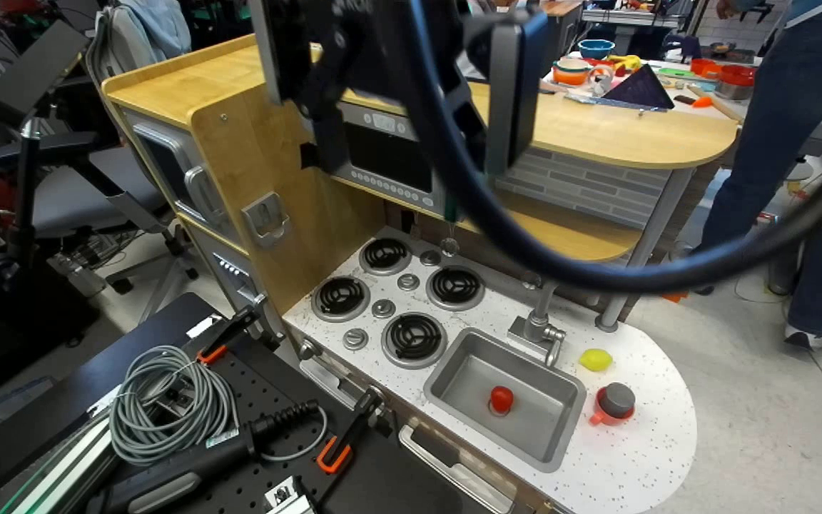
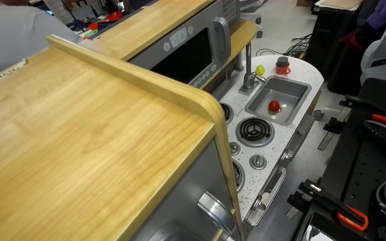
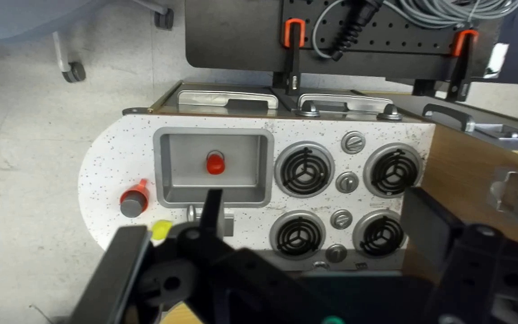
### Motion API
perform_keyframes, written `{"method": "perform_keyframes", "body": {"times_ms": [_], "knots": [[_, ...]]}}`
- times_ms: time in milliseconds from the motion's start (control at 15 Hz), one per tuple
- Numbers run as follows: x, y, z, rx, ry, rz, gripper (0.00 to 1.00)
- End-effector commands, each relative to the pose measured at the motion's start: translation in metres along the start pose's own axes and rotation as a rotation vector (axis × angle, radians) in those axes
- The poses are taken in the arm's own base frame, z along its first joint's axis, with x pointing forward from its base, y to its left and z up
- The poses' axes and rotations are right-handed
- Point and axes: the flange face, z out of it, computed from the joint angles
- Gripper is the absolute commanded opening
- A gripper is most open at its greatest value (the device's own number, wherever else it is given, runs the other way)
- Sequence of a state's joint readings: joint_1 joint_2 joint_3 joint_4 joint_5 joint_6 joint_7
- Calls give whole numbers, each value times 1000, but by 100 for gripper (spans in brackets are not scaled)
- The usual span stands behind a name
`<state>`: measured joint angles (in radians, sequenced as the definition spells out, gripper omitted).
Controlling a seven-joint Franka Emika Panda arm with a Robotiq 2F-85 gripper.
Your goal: Pick up the cup and put it on the right side of the counter
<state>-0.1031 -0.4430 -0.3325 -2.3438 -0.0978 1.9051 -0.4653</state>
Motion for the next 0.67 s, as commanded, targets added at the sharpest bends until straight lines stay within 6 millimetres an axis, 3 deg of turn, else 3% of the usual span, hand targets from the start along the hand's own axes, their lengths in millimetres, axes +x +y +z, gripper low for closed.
{"method": "perform_keyframes", "body": {"times_ms": [0,400,600], "knots": [[13,45,66,-74,-38,76,100],[29,124,183,-168,-81,293,100],[35,148,231,-187,-98,372,100]]}}
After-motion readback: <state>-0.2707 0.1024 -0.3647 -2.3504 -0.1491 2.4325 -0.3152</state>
